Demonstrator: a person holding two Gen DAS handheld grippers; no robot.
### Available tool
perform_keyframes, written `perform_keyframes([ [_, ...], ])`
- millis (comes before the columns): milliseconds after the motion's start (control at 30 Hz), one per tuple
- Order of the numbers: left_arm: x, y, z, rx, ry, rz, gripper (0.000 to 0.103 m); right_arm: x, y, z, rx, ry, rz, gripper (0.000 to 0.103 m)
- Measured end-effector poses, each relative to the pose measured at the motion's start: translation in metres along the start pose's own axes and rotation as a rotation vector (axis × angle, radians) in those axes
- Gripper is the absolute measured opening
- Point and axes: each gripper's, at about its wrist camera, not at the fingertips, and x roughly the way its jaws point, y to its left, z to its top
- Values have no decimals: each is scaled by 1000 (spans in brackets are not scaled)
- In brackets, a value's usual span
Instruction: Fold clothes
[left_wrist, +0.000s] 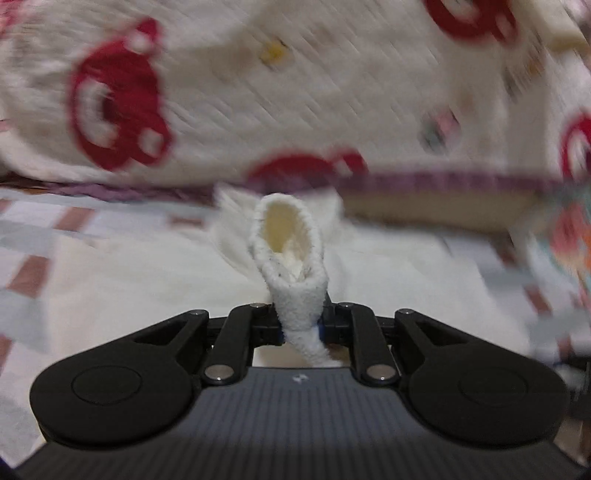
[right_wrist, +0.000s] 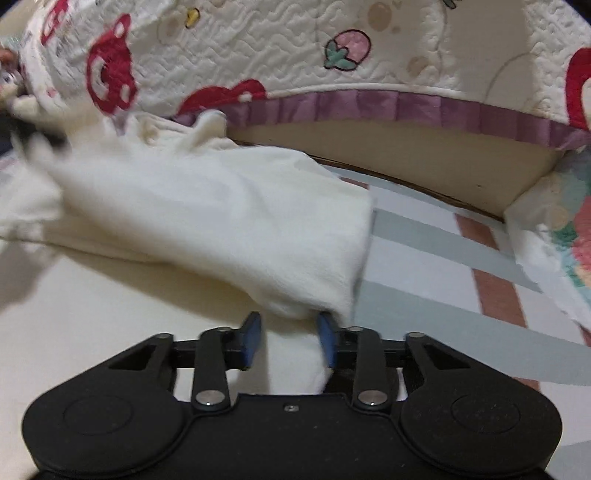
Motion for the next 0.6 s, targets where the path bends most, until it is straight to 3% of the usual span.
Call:
perform_keyframes([
  [200, 23, 13, -19, 15, 100, 66, 14, -2, -3, -3, 64, -7, 5, 19],
  [400, 25, 16, -17, 0, 99, 61, 18, -2, -1, -13, 39, 7, -14, 18],
  [500, 26, 19, -17, 20, 106, 136, 37, 0, -3, -10, 48, 16, -10, 18],
  [600, 24, 35, -16, 25, 130, 270, 38, 2, -6, -9, 66, 25, -2, 18],
])
